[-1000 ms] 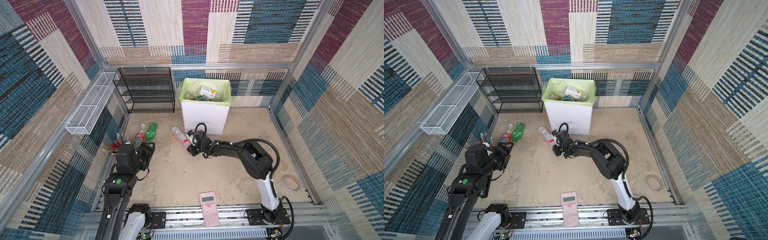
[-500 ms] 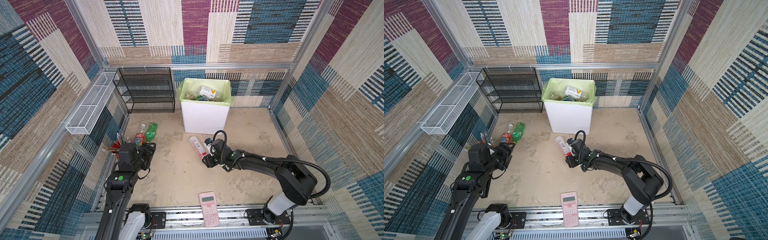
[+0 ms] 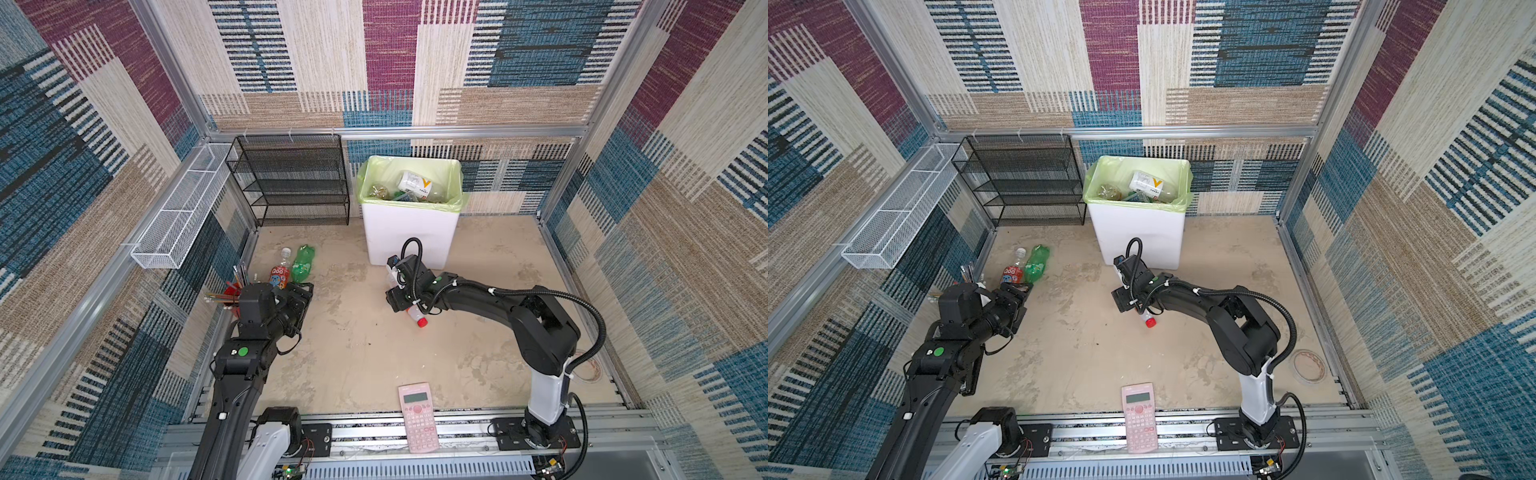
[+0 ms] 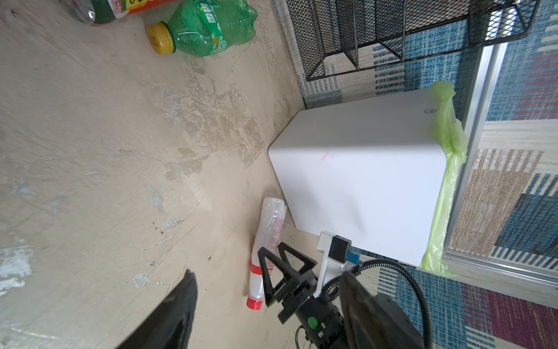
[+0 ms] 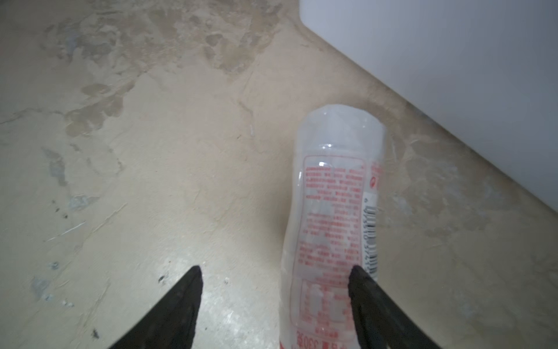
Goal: Throw the plastic bottles in the bin
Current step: Pick up the plastic bottle from the center of the table, then throw the plastic bottle into the trash bin.
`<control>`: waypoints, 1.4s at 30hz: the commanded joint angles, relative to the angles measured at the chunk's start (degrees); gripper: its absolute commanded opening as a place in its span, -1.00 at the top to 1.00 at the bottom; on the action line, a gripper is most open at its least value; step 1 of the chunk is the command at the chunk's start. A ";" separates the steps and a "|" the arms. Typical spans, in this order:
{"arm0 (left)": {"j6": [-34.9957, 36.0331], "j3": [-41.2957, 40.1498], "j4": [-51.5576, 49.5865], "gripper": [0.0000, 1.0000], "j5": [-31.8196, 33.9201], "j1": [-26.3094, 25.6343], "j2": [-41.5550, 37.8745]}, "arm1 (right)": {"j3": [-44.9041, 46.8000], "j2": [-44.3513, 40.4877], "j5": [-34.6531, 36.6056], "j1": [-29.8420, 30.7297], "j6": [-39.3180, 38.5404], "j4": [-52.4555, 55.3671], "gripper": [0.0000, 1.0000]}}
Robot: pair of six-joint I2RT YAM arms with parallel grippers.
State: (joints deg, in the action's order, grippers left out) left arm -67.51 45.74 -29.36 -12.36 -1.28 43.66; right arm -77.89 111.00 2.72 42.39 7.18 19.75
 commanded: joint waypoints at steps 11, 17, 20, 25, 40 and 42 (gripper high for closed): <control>-1.31 0.32 0.23 -0.50 0.23 0.14 -0.50 | 0.00 3.78 2.31 -1.19 0.17 6.43 -0.27; -1.31 0.30 0.58 -0.50 -0.04 0.13 -0.11 | 2.42 1.17 0.75 -1.21 -0.58 6.29 0.26; -1.23 0.49 0.85 -0.49 -0.36 0.14 0.35 | 6.90 -5.71 -0.32 -1.17 1.11 2.75 0.36; -1.29 0.75 2.15 -0.49 -0.80 0.14 1.88 | 18.67 -22.88 -3.47 -1.17 5.52 -6.41 0.30; 0.44 6.82 6.31 -0.45 -5.22 0.05 13.18 | 20.10 -47.47 -0.17 -9.60 10.36 -30.14 0.22; 0.32 6.92 6.79 -0.45 -5.26 0.02 13.33 | 10.31 -41.08 -1.69 -11.28 7.76 -31.93 0.17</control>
State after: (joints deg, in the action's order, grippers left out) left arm -67.33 51.88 -24.67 -16.51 -1.26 56.71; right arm -59.53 65.36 1.76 32.51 18.11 -3.86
